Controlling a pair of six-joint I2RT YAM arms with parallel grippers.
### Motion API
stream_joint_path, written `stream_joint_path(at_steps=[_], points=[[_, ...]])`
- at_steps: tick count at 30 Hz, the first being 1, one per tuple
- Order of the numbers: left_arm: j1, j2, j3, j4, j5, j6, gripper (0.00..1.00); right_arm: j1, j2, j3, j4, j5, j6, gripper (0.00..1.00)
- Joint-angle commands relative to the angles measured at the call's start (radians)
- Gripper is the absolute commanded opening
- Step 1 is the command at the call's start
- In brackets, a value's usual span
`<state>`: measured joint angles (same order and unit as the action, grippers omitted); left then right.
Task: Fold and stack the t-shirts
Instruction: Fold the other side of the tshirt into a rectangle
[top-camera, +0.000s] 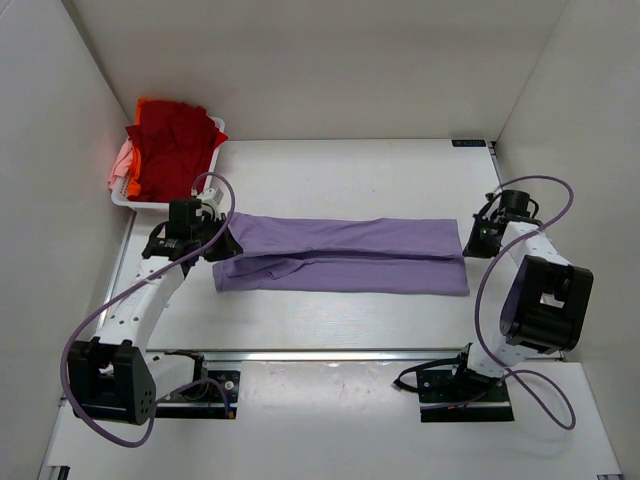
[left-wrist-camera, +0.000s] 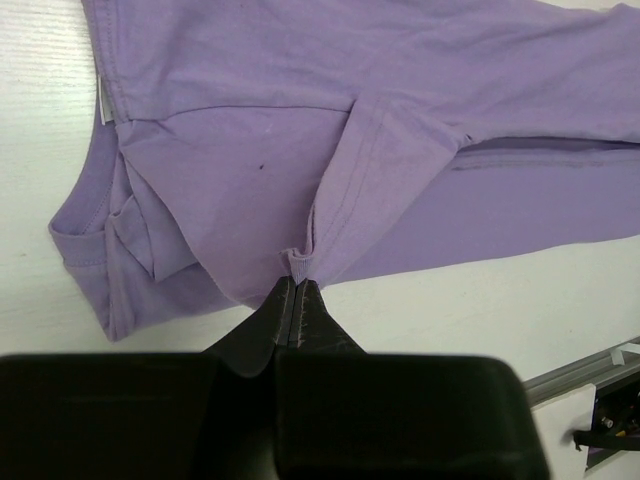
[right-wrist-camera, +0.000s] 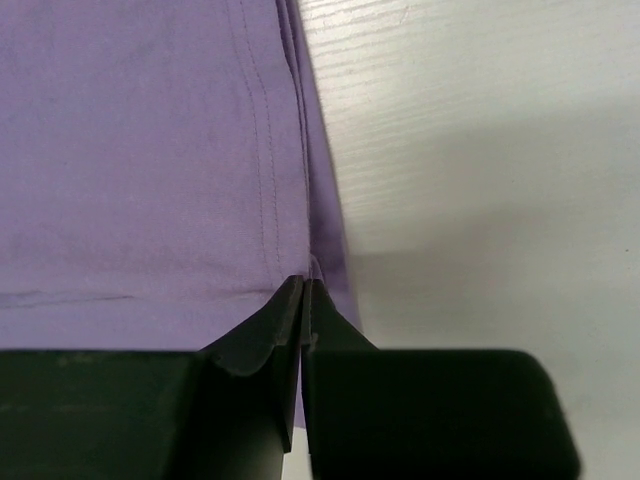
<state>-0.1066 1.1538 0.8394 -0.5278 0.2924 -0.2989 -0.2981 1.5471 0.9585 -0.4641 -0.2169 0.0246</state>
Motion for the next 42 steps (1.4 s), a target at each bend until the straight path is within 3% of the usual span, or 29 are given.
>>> stream_joint_path(at_steps=[1,2,4,7,13,18,20,21,27,31,34,38,42], points=[[0.005,-0.019,-0.004,-0.001,-0.018,0.015,0.00,-0.004,0.004,0.036,-0.014,0.010,-0.017,0.01],[-0.001,-0.017,-0.003,-0.004,-0.013,0.015,0.00,-0.010,0.004,0.034,-0.027,0.001,-0.018,0.06],[-0.004,-0.011,-0.008,0.014,-0.019,0.015,0.00,-0.035,0.005,0.031,-0.044,-0.039,0.000,0.41],[-0.002,0.041,0.021,0.043,-0.007,0.033,0.00,-0.035,0.002,0.032,-0.039,-0.039,0.014,0.57],[-0.002,0.185,0.098,0.172,0.042,0.043,0.02,0.019,0.014,0.082,-0.033,0.019,0.009,0.58],[-0.007,0.355,0.184,0.230,-0.008,0.049,0.06,0.045,0.041,0.120,0.004,-0.015,0.032,0.59],[0.004,0.420,0.234,0.220,-0.030,0.041,0.19,0.069,0.060,0.135,0.018,-0.021,0.029,0.60],[0.013,0.450,0.250,0.218,-0.048,0.037,0.30,0.074,0.077,0.150,0.007,-0.013,0.032,0.60],[-0.022,0.403,0.291,0.166,-0.189,-0.003,0.33,0.165,0.182,0.252,-0.054,0.059,0.008,0.62],[-0.091,0.270,0.247,0.100,-0.207,-0.041,0.34,0.204,0.206,0.261,-0.056,0.086,-0.009,0.57],[-0.163,0.181,0.138,0.098,-0.200,-0.100,0.33,0.218,0.235,0.270,-0.062,0.094,-0.015,0.40],[-0.225,0.250,0.038,0.126,-0.199,-0.150,0.28,0.215,0.277,0.307,-0.087,0.094,0.004,0.02],[-0.243,0.435,0.104,0.134,-0.251,-0.166,0.24,0.214,0.315,0.326,-0.128,0.109,0.053,0.00]])
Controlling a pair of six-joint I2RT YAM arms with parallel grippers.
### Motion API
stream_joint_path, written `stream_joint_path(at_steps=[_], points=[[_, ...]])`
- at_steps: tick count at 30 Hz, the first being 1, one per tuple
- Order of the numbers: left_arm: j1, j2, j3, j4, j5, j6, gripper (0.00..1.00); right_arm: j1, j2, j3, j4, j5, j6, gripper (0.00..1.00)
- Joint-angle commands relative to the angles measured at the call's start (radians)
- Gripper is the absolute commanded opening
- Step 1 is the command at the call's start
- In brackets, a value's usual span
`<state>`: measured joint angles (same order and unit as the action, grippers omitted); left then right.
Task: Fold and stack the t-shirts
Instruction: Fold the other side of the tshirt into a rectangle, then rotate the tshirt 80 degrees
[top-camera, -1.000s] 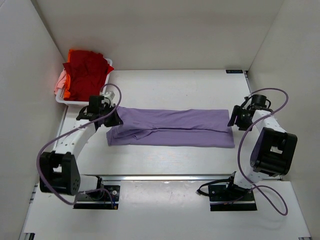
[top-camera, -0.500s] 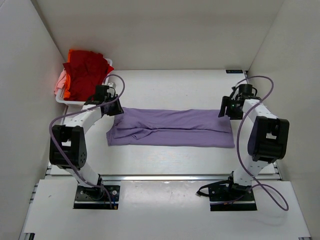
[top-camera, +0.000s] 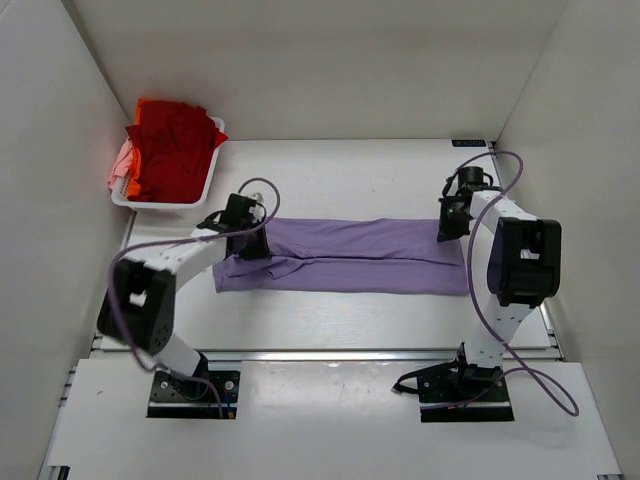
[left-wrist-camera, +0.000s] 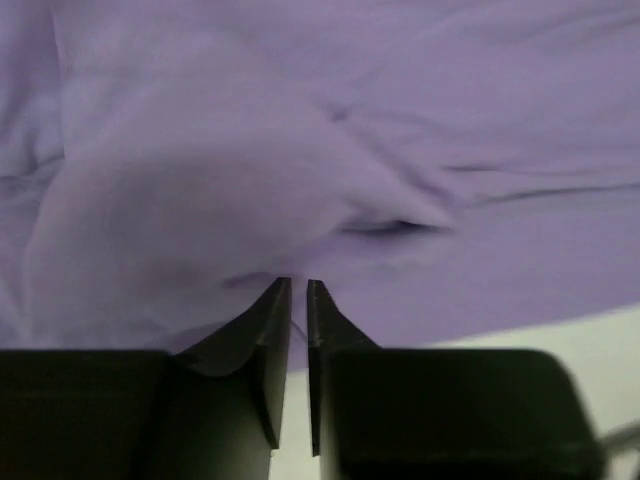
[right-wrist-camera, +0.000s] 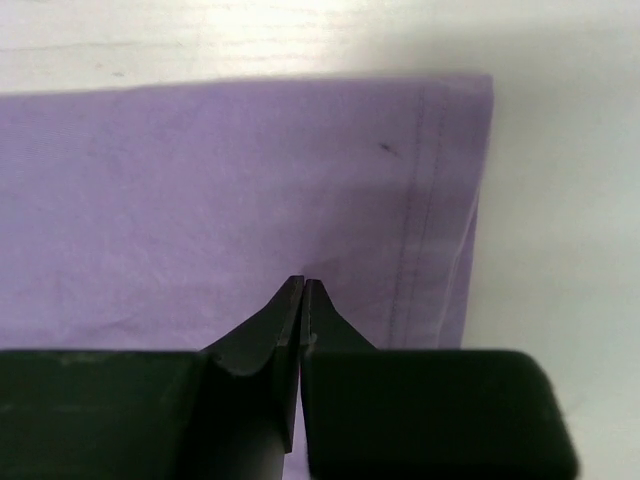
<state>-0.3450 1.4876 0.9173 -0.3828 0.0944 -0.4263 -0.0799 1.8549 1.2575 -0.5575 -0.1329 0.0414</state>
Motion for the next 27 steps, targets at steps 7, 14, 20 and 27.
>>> stream_joint_path(at_steps=[7,14,20,27], points=[[0.003,0.385,0.328,-0.063,-0.091,-0.049,0.17,0.012,-0.017,-0.059,-0.116,0.070,0.179,0.00],[0.043,0.738,0.939,-0.288,-0.059,0.038,0.17,0.143,-0.173,-0.263,-0.162,0.020,0.405,0.00],[0.028,1.106,1.662,-0.726,-0.028,0.139,0.07,0.241,-0.226,-0.336,-0.122,0.035,0.483,0.00],[0.040,0.713,1.043,-0.338,0.036,0.111,0.09,0.177,-0.154,-0.247,-0.104,0.099,0.347,0.00]])
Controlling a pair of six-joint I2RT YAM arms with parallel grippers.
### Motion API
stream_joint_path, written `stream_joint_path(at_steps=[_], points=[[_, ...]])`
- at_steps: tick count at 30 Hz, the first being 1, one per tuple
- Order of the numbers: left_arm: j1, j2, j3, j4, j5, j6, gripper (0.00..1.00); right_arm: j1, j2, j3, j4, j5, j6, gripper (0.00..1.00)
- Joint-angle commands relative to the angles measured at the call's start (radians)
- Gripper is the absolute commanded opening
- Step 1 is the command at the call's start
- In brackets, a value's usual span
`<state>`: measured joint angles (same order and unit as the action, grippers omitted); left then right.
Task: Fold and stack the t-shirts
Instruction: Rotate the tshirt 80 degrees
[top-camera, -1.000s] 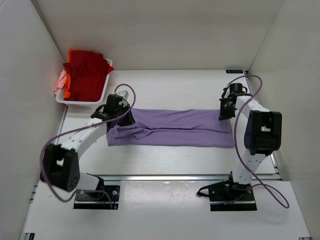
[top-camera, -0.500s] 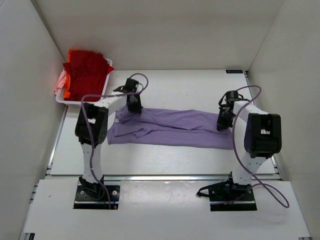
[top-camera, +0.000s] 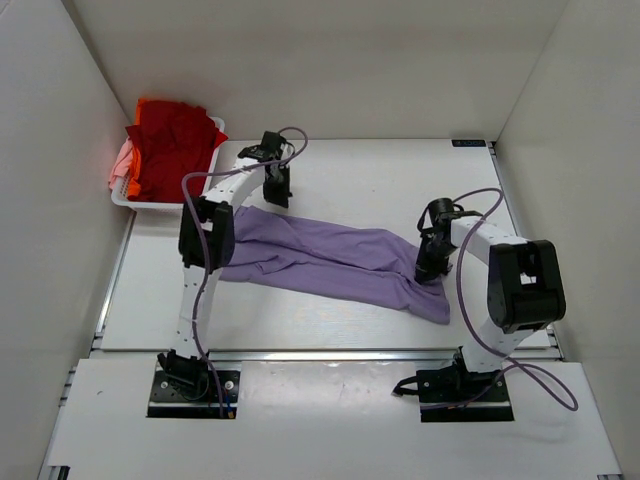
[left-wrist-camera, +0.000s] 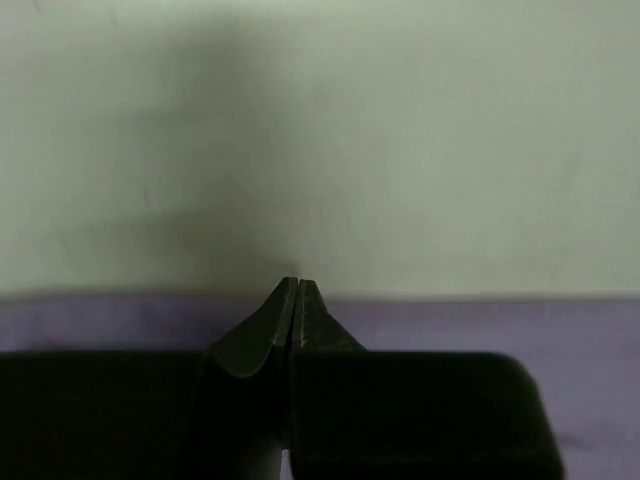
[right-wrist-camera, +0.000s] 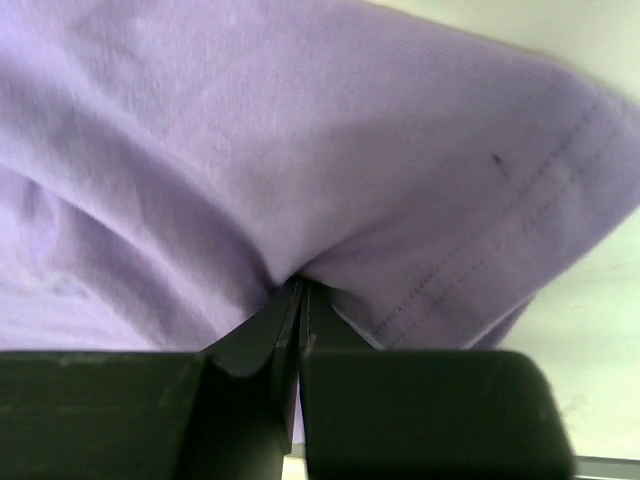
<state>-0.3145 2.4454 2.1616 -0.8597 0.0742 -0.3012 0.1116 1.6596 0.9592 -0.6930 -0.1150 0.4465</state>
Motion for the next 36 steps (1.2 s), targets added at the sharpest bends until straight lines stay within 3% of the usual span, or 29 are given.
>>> stream_joint_path(at_steps=[1,3,7,13,18,23,29,32,36], points=[[0.029,-0.328,-0.256,0.181,0.082,-0.048,0.11,-0.021,0.045,0.070,0.024,0.095,-0.068,0.00],[0.061,-0.434,-0.394,0.257,0.111,-0.076,0.12,-0.006,0.045,0.116,-0.005,0.171,-0.094,0.00],[0.055,-0.616,-0.548,0.248,0.105,-0.040,0.13,-0.007,0.057,0.184,-0.057,0.285,-0.130,0.00],[0.009,-0.850,-0.986,0.329,0.030,-0.084,0.16,-0.052,0.048,0.197,-0.016,0.244,-0.204,0.00],[-0.009,-0.885,-1.170,0.381,-0.043,-0.125,0.19,-0.073,0.069,0.188,0.038,0.187,-0.229,0.00],[-0.034,-0.748,-1.149,0.375,-0.128,-0.158,0.16,-0.066,0.117,0.162,0.062,0.149,-0.215,0.00],[-0.025,-0.574,-1.014,0.340,-0.152,-0.145,0.14,-0.075,0.118,0.102,0.081,0.130,-0.198,0.00],[-0.020,-0.502,-0.903,0.320,-0.160,-0.125,0.14,-0.073,0.114,0.084,0.072,0.130,-0.174,0.00],[0.005,-0.338,-0.617,0.211,-0.157,-0.060,0.13,-0.079,0.134,0.101,0.012,0.124,-0.131,0.01]])
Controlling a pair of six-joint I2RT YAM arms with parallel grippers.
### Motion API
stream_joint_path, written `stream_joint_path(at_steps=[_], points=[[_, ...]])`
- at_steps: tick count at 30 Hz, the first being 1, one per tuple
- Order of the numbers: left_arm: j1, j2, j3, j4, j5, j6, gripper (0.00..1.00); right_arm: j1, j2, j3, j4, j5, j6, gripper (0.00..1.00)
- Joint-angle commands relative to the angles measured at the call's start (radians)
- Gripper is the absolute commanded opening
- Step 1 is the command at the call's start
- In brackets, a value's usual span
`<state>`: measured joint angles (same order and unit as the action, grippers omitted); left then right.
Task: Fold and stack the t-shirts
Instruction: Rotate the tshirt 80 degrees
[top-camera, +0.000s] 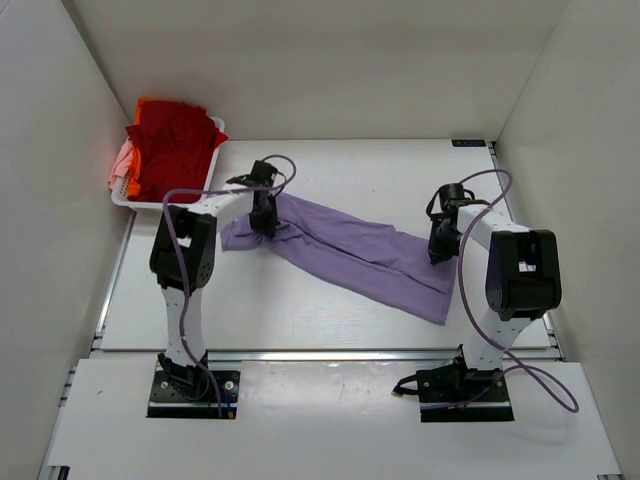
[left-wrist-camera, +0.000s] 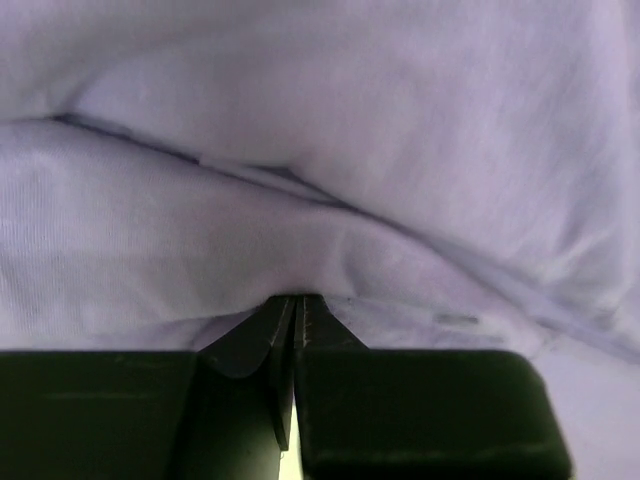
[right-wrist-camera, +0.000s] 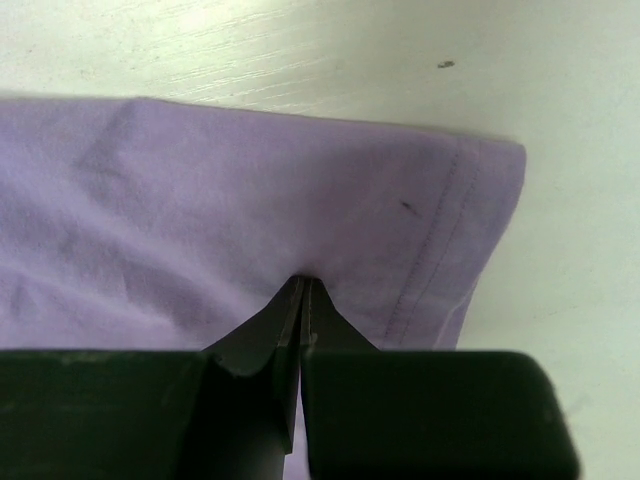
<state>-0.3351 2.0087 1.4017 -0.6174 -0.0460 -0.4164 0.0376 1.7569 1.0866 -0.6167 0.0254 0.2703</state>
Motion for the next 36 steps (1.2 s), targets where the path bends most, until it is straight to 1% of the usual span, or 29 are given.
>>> stream_joint_path(at_steps=[1,2,3,6,7,8,9,10,11,12,13,14,15,16,18,19,21,22,23,24,27,29,33,36], points=[[0.030,0.125,0.248,-0.072,-0.028,0.063,0.13,-0.001,0.044,-0.018,-0.077,-0.018,0.058,0.00],[0.034,0.187,0.369,-0.126,-0.023,0.079,0.12,0.013,0.050,-0.016,-0.099,-0.042,0.073,0.00],[0.045,0.253,0.428,-0.151,-0.012,0.099,0.11,0.021,0.047,-0.025,-0.121,-0.044,0.085,0.00],[0.044,0.437,0.820,-0.299,0.030,0.128,0.08,0.080,0.003,-0.082,-0.129,-0.070,0.170,0.00],[0.035,0.511,0.897,-0.318,0.046,0.136,0.07,0.112,-0.019,-0.112,-0.112,-0.073,0.193,0.00],[0.025,0.553,1.050,-0.368,0.069,0.145,0.05,0.151,-0.033,-0.129,-0.101,-0.081,0.245,0.00],[0.021,0.632,1.189,-0.413,0.077,0.148,0.05,0.172,-0.048,-0.152,-0.086,-0.093,0.286,0.00],[0.010,0.666,1.232,-0.415,0.089,0.146,0.05,0.214,-0.066,-0.175,-0.071,-0.097,0.311,0.00],[0.008,0.662,1.203,-0.382,0.100,0.145,0.05,0.261,-0.074,-0.188,-0.058,-0.099,0.366,0.00],[0.007,0.644,1.138,-0.328,0.125,0.149,0.05,0.318,-0.088,-0.212,-0.043,-0.097,0.418,0.00],[0.010,0.625,1.107,-0.300,0.130,0.159,0.05,0.340,-0.097,-0.232,-0.016,-0.091,0.453,0.00],[-0.001,0.616,1.074,-0.270,0.129,0.174,0.06,0.396,-0.106,-0.241,-0.005,-0.088,0.504,0.00],[-0.007,0.619,1.083,-0.266,0.115,0.186,0.05,0.447,-0.122,-0.263,0.017,-0.073,0.567,0.00],[-0.007,0.637,1.099,-0.275,0.091,0.203,0.05,0.474,-0.129,-0.289,0.047,-0.076,0.582,0.00],[0.001,0.671,1.192,-0.292,0.086,0.217,0.06,0.566,-0.140,-0.312,0.089,-0.078,0.673,0.00],[-0.004,0.674,1.191,-0.268,0.080,0.225,0.05,0.587,-0.139,-0.327,0.127,-0.082,0.699,0.00],[0.008,0.665,1.163,-0.233,0.097,0.212,0.07,0.662,-0.135,-0.335,0.138,-0.074,0.743,0.00],[0.017,0.659,1.145,-0.204,0.094,0.209,0.06,0.697,-0.126,-0.340,0.144,-0.065,0.760,0.00],[0.013,0.651,1.145,-0.194,0.084,0.202,0.08,0.712,-0.116,-0.330,0.134,-0.059,0.786,0.00],[0.021,0.653,1.148,-0.202,0.077,0.197,0.08,0.737,-0.116,-0.330,0.127,-0.056,0.794,0.00],[0.030,0.659,1.163,-0.177,0.094,0.173,0.09,0.755,-0.117,-0.364,0.153,-0.090,0.836,0.00],[0.048,0.660,1.152,-0.159,0.124,0.151,0.07,0.769,-0.117,-0.393,0.207,-0.114,0.834,0.00],[0.062,0.690,1.178,-0.130,0.165,0.131,0.07,0.797,-0.062,-0.346,0.184,-0.121,0.800,0.00],[0.068,0.688,1.168,-0.096,0.175,0.120,0.08,0.808,-0.066,-0.376,0.175,-0.108,0.802,0.00]])
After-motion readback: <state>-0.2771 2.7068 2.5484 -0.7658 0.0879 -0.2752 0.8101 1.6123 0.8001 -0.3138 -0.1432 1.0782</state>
